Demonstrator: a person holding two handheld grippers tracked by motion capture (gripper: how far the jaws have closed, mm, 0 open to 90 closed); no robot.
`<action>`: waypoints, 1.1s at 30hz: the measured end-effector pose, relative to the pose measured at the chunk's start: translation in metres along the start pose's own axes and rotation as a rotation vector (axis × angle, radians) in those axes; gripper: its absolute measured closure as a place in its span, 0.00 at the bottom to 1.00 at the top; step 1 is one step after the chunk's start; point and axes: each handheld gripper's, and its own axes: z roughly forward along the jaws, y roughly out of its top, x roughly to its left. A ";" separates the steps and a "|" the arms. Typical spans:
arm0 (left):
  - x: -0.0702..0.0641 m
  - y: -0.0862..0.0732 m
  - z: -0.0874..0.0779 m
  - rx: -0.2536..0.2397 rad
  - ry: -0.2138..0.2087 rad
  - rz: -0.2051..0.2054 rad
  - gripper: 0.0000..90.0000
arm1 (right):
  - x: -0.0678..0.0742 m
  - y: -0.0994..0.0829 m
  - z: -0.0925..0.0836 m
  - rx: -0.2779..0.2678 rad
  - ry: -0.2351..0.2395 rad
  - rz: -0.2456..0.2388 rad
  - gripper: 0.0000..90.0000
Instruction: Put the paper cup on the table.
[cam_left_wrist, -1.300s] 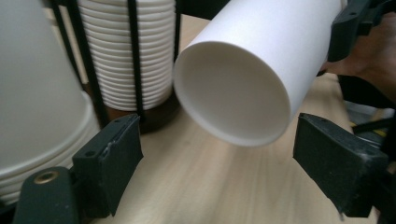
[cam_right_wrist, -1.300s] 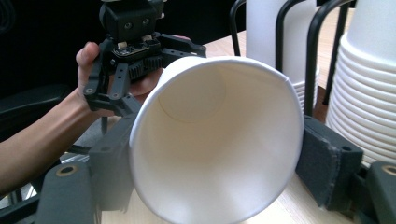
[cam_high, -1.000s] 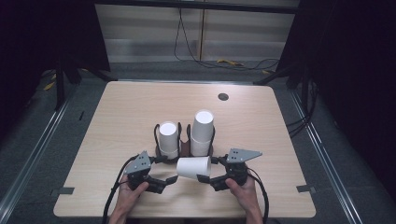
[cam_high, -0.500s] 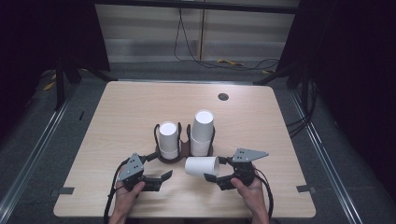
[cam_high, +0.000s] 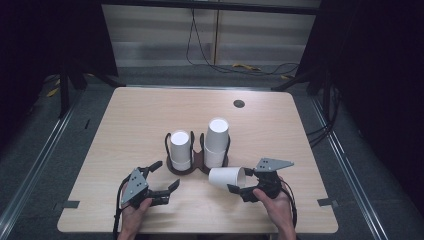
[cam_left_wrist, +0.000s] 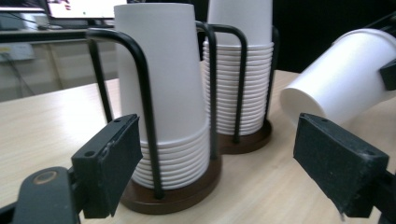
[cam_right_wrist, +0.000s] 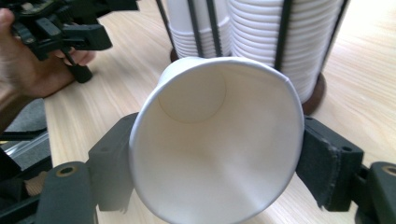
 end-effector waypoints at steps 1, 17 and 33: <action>0.001 0.000 -0.001 -0.004 0.003 -0.008 0.17 | -0.001 0.000 -0.002 0.002 -0.013 0.009 0.25; 0.003 -0.001 -0.002 -0.016 0.029 -0.042 0.17 | -0.011 0.027 -0.014 0.169 -0.142 0.024 0.25; 0.002 -0.001 -0.003 -0.027 0.015 -0.032 0.17 | -0.034 0.058 -0.028 0.355 -0.257 0.037 0.25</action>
